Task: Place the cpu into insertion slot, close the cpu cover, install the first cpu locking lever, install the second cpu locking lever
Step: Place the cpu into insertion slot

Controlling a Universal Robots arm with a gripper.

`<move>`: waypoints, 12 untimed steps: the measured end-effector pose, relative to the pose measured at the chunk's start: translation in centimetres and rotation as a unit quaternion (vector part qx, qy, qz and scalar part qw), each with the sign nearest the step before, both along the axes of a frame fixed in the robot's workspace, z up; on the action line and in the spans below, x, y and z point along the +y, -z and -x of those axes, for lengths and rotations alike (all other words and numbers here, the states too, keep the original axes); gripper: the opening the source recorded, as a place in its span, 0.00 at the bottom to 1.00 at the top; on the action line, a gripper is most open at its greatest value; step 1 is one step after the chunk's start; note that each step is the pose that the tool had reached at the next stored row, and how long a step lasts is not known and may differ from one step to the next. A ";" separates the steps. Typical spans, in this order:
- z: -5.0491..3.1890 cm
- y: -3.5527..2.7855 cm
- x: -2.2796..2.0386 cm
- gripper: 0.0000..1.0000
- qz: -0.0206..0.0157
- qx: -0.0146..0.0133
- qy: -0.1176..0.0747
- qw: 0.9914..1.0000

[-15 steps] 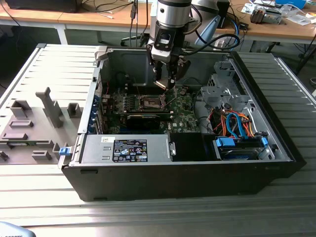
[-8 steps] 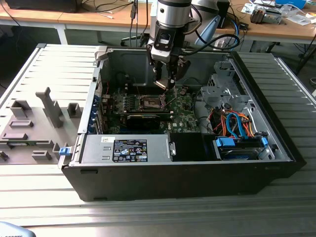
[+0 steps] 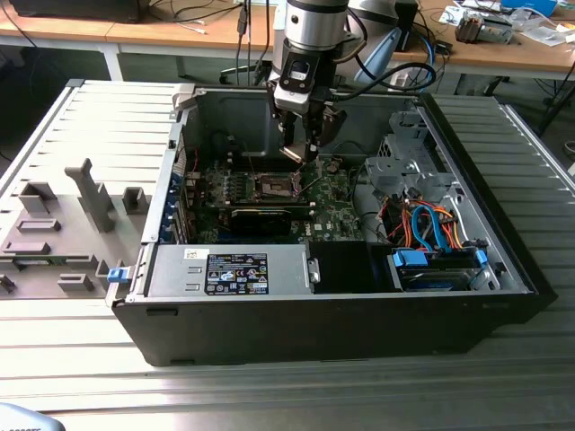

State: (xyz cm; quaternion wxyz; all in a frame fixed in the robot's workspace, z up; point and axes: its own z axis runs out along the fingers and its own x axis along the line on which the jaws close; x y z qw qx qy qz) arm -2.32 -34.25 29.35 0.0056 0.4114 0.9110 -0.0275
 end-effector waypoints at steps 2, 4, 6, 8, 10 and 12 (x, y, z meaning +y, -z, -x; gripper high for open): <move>0.00 0.00 0.00 0.55 0.000 0.000 0.001 1.000; 0.00 0.01 0.00 0.55 0.000 0.000 0.002 1.000; 0.00 0.02 0.00 0.55 0.000 0.000 0.003 1.000; 0.00 0.03 0.00 0.55 0.000 0.000 0.004 1.000; 0.00 0.03 0.00 0.55 0.000 0.000 0.005 1.000; 0.00 0.04 0.00 0.55 0.000 0.000 0.006 1.000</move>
